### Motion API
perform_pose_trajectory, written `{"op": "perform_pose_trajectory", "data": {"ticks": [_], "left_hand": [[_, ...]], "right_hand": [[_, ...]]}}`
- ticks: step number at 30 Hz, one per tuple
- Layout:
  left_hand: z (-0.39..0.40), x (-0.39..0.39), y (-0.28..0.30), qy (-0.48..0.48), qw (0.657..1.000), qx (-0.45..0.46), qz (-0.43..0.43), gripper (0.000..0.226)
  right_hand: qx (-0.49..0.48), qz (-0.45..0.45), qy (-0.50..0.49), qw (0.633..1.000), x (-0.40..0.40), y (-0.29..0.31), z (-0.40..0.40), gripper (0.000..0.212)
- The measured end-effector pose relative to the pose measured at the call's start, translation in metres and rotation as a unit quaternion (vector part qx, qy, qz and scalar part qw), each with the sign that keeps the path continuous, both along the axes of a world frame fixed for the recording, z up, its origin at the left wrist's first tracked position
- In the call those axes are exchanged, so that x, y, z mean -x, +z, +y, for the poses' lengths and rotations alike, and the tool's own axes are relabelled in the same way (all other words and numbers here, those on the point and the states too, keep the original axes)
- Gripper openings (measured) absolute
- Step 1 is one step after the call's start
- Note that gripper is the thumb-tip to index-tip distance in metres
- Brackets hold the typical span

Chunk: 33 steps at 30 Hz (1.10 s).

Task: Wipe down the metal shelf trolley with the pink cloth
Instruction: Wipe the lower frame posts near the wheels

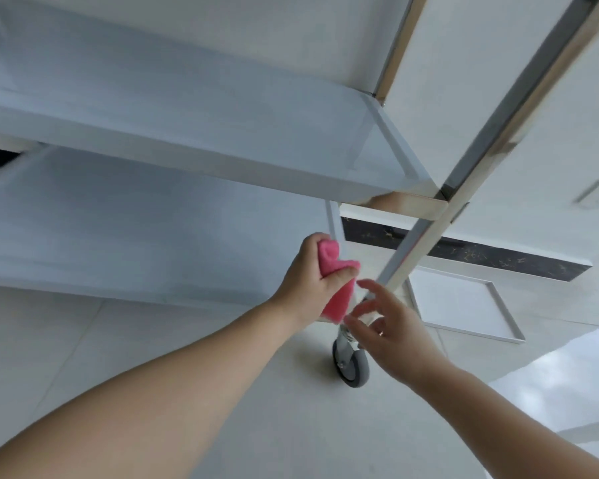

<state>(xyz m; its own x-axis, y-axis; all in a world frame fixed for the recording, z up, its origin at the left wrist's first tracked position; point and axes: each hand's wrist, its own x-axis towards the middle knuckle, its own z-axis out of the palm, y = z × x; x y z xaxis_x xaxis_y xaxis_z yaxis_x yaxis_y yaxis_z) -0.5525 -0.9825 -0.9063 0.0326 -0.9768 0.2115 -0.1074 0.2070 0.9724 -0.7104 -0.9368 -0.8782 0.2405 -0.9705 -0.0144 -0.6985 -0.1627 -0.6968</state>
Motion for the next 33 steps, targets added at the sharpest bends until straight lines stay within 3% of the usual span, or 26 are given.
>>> {"op": "perform_pose_trajectory", "data": {"ticks": [2,6,15,20,23,27,30,33], "left_hand": [[0.012,-0.03,-0.009,0.01,0.999,-0.026,-0.015,0.053],[0.04,-0.094,-0.018,0.058,0.996,-0.06,-0.039,0.057],[0.132,-0.275,-0.013,0.266,0.959,-0.066,-0.072,0.069],[0.166,-0.358,-0.008,0.431,0.891,-0.039,-0.138,0.069],[0.172,-0.399,0.006,0.505,0.849,0.001,-0.158,0.075],[0.163,-0.458,0.03,0.575,0.794,0.035,-0.198,0.079],[0.145,-0.484,0.043,0.583,0.786,0.06,-0.197,0.079],[0.122,-0.501,0.05,0.585,0.785,0.067,-0.19,0.082]], "right_hand": [[-0.005,-0.045,0.016,0.999,-0.031,0.004,-0.001,0.057],[-0.006,-0.101,0.081,0.992,-0.102,0.008,-0.005,0.03],[-0.05,-0.16,0.161,0.973,-0.308,0.011,0.012,0.025],[-0.048,-0.195,0.194,0.96,-0.41,0.009,0.04,0.016],[-0.036,-0.217,0.219,0.951,-0.458,0.017,0.053,0.033],[0.033,-0.173,0.339,0.924,-0.506,0.033,0.062,0.065],[0.037,-0.173,0.374,0.91,-0.528,0.041,0.058,0.075],[0.01,-0.146,0.362,0.921,-0.536,0.04,0.048,0.073]]}}
